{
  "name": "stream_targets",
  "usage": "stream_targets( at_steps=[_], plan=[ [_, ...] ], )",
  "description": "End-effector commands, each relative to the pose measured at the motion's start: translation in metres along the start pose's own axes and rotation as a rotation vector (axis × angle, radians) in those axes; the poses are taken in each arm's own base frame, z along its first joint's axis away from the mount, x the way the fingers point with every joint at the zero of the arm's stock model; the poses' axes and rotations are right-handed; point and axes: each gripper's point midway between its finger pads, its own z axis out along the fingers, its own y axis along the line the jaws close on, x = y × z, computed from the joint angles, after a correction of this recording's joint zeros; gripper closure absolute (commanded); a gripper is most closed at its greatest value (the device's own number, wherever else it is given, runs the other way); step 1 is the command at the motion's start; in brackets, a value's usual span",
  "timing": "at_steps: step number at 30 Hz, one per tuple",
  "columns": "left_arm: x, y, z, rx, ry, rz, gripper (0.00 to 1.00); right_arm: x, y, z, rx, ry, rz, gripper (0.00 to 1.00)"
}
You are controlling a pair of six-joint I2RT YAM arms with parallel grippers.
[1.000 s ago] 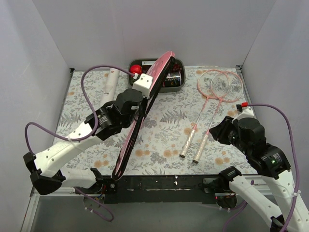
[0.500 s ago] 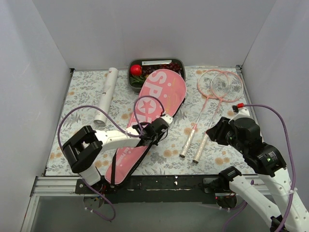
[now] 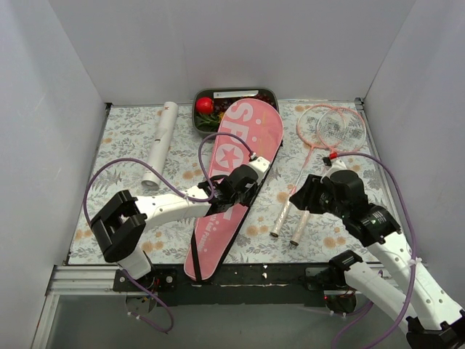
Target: Pack up the badminton gear
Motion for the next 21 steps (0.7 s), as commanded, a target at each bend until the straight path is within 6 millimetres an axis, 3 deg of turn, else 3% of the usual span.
stream_targets(
  at_steps=[1, 11, 16, 21],
  plan=[
    [-0.031, -0.008, -0.013, 0.037, -0.084, -0.015, 0.76, -0.023, 0.024, 0.005, -0.11, -0.077, -0.035, 0.47],
    [-0.038, -0.007, -0.012, 0.027, -0.098, -0.018, 0.73, -0.008, 0.019, 0.031, -0.129, -0.047, -0.027, 0.47],
    [-0.065, 0.004, -0.037, -0.02, -0.174, -0.063, 0.71, -0.009, 0.016, 0.057, -0.142, -0.086, -0.006, 0.47],
    [-0.071, 0.008, -0.061, -0.017, -0.208, -0.101, 0.67, -0.018, 0.015, 0.089, -0.144, -0.135, 0.001, 0.47]
  ],
)
